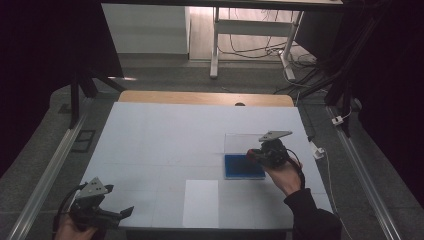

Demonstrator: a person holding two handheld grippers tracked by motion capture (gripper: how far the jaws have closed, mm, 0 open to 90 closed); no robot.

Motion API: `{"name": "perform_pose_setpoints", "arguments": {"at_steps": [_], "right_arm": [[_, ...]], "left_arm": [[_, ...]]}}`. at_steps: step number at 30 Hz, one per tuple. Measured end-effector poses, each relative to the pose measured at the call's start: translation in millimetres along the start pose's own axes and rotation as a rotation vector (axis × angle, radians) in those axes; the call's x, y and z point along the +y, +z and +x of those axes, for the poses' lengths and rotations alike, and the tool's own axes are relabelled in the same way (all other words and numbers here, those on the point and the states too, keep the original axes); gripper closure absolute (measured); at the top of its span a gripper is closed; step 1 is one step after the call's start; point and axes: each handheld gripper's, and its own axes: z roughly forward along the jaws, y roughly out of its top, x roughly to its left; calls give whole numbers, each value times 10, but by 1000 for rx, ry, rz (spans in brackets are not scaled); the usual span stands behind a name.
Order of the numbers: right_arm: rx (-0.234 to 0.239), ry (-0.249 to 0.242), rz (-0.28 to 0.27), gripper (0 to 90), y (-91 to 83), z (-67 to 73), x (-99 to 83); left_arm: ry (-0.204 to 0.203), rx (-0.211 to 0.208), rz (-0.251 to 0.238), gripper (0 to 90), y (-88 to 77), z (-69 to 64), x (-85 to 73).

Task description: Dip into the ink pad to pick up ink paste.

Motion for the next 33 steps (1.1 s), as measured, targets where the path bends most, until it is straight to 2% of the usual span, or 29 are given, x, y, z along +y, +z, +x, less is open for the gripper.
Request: {"name": "perform_pose_setpoints", "arguments": {"at_steps": [5,12,18,21,30,33], "right_arm": [[-15,9,-10,804,-50,-44,-16],[-35,18,8,804,-52,-95,-50],[-43,34,19,804,-14,-122,-81],[-41,38,47,804,28,-134,-110],[-50,25,91,805,104,-130,-149],[-52,36,87,806,107,-136,-153]], "left_arm": [[-3,-2,3,0,3,2,2],[-7,2,11,0,13,6,6],[-10,-1,13,0,12,9,7],[-10,-2,13,0,12,9,7],[-5,-1,13,0,12,6,6],[-6,0,12,0,14,6,6]]}}
